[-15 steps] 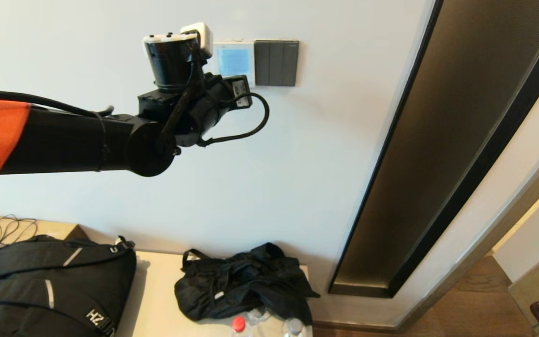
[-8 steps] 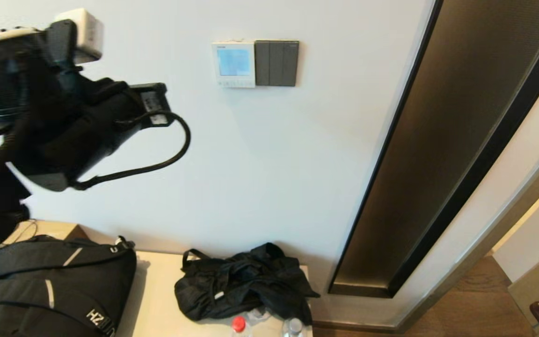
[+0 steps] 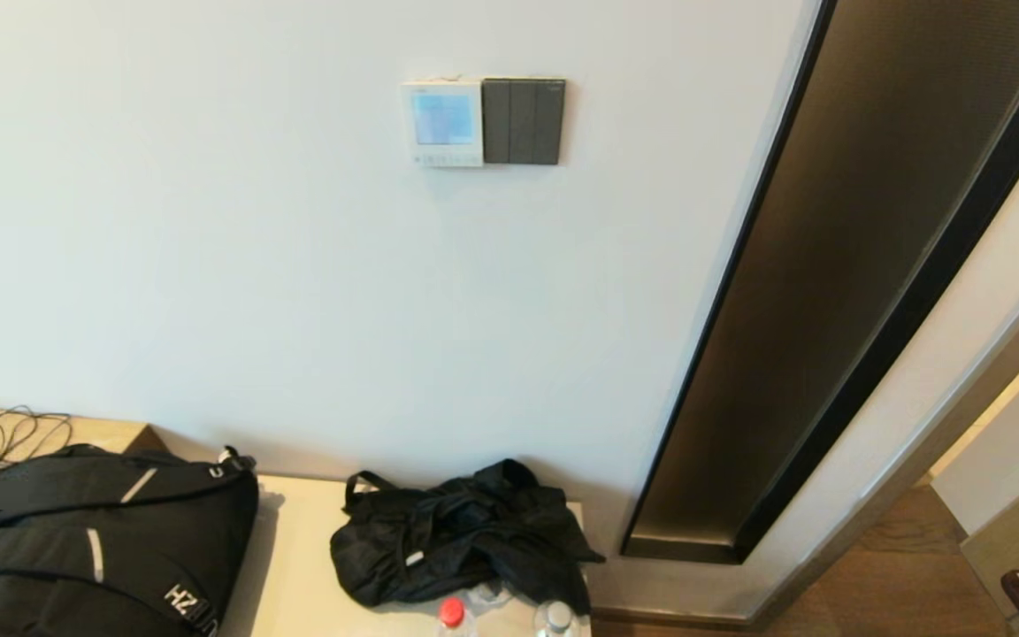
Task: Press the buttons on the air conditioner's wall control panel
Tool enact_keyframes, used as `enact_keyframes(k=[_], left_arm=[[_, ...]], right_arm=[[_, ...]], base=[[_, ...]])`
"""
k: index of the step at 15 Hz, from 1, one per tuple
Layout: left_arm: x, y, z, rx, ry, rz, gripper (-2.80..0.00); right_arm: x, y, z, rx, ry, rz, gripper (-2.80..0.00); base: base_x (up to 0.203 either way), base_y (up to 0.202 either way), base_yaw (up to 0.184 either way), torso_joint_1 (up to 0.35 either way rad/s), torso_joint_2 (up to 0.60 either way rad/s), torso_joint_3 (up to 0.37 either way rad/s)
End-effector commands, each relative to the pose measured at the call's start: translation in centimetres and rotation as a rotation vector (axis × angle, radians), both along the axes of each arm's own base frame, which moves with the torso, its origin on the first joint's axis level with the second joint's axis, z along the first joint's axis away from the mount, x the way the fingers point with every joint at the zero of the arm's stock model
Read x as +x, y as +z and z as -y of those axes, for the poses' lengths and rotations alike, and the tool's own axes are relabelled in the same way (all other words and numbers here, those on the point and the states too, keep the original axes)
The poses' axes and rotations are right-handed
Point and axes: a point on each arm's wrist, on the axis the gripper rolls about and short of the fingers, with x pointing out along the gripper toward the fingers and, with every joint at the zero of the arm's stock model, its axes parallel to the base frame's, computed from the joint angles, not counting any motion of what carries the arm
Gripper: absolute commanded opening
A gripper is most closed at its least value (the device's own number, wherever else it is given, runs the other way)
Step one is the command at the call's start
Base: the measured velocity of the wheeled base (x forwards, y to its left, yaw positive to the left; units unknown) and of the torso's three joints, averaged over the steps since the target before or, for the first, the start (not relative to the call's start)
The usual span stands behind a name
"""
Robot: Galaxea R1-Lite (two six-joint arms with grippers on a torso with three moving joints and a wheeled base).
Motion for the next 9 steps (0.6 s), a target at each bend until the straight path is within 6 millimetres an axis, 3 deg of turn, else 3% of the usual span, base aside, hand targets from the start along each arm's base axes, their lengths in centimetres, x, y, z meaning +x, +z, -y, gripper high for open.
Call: enact_keyframes(k=[1, 4, 9], left_arm=[[-6.0, -1.9, -1.6, -0.009, 0.02, 0.052, -2.8], [-8.7, -5.5, -2.2, 0.017, 0.082, -0.047, -2.8], [-9.2, -9.6, -2.3, 0.035, 0.174, -0.154, -2.8]], right_arm=[[0.0, 0.0, 0.0, 0.001, 0.0, -0.002, -2.8], [0.0, 0.0, 0.0, 0.001, 0.0, -0.002, -2.8], [0.0, 0.0, 0.0, 0.001, 0.0, -0.002, -2.8]], base=[[0.0, 0.0, 0.0, 0.0, 0.0, 0.0], [0.0, 0.0, 0.0, 0.0, 0.0, 0.0], [0.0, 0.0, 0.0, 0.0, 0.0, 0.0]])
